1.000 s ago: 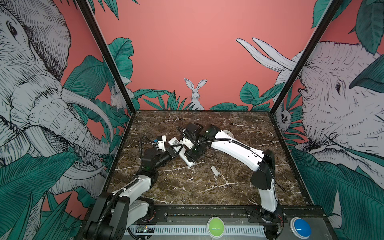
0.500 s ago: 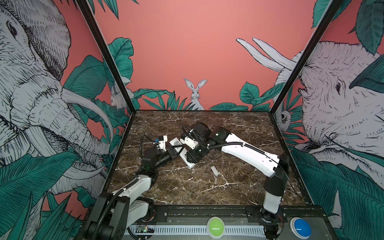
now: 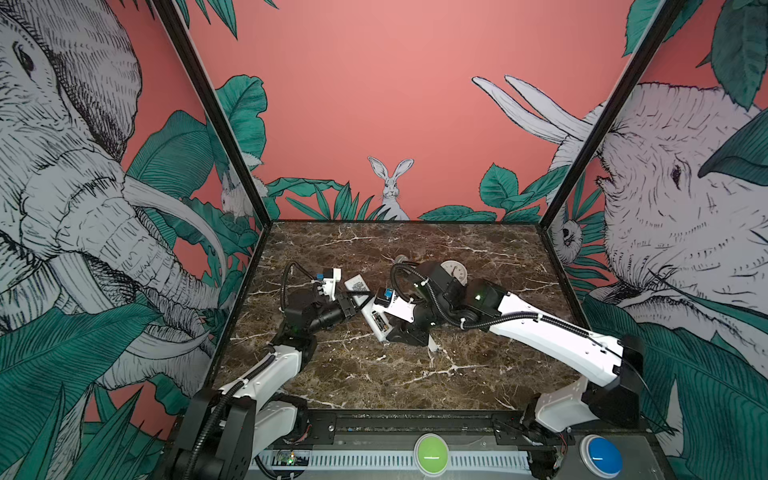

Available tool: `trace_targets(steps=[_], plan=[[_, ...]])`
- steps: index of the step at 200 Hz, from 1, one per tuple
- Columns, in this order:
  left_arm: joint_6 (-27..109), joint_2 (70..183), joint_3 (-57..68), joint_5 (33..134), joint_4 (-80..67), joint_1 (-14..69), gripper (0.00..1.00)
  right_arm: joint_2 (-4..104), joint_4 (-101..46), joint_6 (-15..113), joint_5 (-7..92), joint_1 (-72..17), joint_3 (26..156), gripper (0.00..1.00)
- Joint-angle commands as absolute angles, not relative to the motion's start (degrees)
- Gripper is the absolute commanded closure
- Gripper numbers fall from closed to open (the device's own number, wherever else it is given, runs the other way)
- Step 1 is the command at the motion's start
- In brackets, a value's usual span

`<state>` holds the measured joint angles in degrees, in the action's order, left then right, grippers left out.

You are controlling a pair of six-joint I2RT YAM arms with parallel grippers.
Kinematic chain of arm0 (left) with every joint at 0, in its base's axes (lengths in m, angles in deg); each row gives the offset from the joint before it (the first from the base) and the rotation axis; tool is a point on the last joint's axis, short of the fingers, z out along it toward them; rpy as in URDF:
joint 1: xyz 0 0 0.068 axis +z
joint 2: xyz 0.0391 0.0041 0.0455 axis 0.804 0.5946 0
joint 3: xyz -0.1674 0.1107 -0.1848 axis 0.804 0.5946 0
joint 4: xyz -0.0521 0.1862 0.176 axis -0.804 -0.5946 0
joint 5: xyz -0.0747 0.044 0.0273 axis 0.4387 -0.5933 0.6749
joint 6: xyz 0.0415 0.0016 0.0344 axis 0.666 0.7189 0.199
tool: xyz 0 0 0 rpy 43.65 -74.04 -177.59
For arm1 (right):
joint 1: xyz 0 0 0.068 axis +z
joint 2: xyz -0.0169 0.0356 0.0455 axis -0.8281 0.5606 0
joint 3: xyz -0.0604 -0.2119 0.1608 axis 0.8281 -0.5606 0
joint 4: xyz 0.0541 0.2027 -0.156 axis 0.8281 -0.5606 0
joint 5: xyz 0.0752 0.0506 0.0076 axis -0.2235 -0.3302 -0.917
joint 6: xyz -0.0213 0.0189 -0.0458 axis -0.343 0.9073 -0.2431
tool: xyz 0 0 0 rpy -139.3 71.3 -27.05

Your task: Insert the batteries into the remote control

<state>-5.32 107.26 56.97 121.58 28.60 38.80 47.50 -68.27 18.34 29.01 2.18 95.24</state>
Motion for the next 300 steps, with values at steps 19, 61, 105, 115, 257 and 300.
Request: trace_targets(steps=[19,61,105,115,257,300], plan=[[-4.76,105.50,55.17,124.31,28.93,38.53,1.00,46.44,-65.36,5.09,28.89,2.44,92.82,0.55],[-4.85,105.42,55.38,124.83,29.43,38.58,1.00,47.95,-63.80,1.33,28.69,2.40,93.00,0.62],[-5.10,104.97,55.98,124.82,29.71,38.58,1.00,50.45,-64.43,-1.53,30.96,2.44,94.65,0.69],[-5.18,105.02,55.99,124.80,30.03,38.58,1.00,50.68,-64.15,-2.09,30.95,2.40,94.60,0.70],[-5.46,103.96,56.34,124.72,30.05,38.56,1.00,53.69,-61.35,-2.95,33.81,2.45,94.05,0.81],[-5.46,104.01,56.32,124.81,30.14,38.55,1.00,55.51,-60.10,-2.02,35.04,2.45,94.66,0.84]])
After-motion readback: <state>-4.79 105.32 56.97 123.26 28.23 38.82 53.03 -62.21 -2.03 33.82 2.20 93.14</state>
